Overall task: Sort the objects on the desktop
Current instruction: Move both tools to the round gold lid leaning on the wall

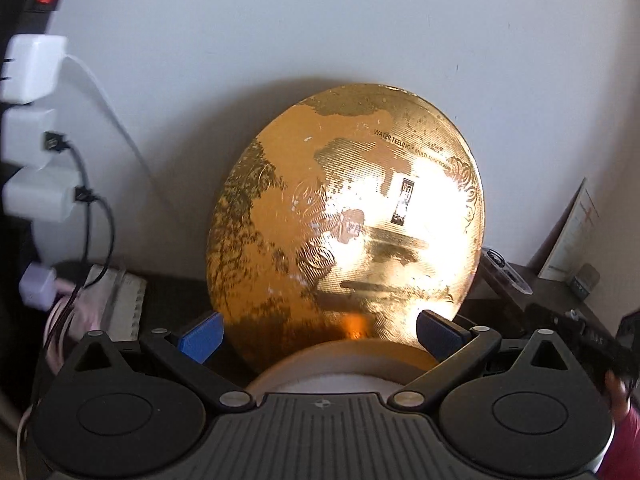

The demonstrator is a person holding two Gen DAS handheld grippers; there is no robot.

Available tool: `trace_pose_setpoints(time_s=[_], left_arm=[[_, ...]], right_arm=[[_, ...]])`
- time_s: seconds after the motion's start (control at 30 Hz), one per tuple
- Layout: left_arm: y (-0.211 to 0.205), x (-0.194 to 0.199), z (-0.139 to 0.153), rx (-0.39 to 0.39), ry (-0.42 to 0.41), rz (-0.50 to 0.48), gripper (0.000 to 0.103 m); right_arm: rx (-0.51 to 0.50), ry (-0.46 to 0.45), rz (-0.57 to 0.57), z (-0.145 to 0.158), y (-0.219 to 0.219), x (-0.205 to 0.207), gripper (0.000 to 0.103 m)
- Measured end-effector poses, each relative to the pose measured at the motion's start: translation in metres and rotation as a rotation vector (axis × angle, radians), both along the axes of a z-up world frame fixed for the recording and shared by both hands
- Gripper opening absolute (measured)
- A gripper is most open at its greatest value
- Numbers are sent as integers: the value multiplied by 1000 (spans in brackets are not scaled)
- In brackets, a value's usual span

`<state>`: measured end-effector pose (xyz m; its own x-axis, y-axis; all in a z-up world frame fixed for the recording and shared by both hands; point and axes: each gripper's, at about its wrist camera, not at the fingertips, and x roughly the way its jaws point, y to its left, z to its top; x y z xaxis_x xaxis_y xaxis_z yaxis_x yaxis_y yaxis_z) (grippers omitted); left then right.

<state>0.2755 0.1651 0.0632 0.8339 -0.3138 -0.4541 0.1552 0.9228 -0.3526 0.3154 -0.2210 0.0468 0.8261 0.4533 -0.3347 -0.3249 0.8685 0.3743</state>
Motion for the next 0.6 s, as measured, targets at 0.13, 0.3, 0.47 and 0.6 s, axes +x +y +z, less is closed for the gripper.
trace_pose_setpoints(time_s=[0.13,0.3,0.47,0.6], left_arm=[[6,23,-13,46,-39,-1,102],[15,45,-28,41,-61,9,102],[22,61,-40,43,-69,6,102],[30,71,-47,7,-76,0,102]], right_arm=[[5,-10,3,-13,-2,34,103],[2,-50,8,-26,-4,64,103],[81,-22,35,-42,-15,95,103],[105,-9,53,-53,-18,115,103]])
